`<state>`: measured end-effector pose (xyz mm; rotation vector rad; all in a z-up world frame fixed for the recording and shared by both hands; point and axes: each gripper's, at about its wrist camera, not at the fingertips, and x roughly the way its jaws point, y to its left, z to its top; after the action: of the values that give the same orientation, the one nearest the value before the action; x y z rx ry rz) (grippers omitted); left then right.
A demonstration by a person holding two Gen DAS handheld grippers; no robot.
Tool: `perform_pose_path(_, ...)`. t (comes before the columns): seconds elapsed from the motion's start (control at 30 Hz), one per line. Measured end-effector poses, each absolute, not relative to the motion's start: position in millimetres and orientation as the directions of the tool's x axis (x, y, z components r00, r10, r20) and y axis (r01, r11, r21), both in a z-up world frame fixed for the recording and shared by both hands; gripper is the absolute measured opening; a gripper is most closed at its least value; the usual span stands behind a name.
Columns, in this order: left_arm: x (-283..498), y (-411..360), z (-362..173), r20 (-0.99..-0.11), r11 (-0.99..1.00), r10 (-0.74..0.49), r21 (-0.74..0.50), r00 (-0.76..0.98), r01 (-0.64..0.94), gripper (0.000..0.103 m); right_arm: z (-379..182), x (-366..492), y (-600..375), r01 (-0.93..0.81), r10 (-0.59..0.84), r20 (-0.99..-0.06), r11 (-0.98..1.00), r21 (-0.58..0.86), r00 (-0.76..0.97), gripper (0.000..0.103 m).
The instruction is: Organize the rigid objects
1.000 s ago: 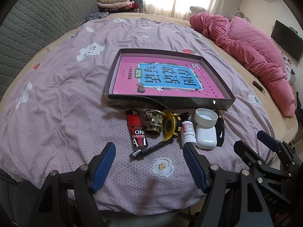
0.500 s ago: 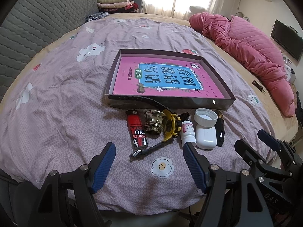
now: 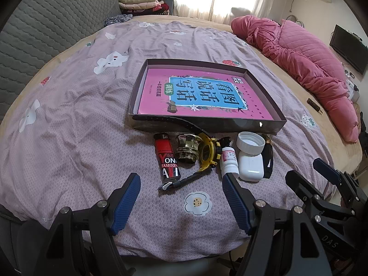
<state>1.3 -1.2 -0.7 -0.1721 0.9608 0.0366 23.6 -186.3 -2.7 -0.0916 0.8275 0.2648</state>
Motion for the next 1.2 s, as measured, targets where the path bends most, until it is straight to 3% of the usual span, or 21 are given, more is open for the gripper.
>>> perform_pose_path(0.63, 4, 10, -9, -0.825, 0.981, -0.045, -0.142, 0.563, -0.13, 0.073, -6, 25, -190, -0.26, 0.195, -0.745, 0.965, 0.03, 0.638, 0.084)
perform_pose_path(1.2, 43, 29, -39, -0.896, 0.978, -0.021, -0.109, 0.443, -0.175, 0.073, -30, 46, -199, -0.185, 0.156, -0.798, 0.981, 0.056, 0.582, 0.084)
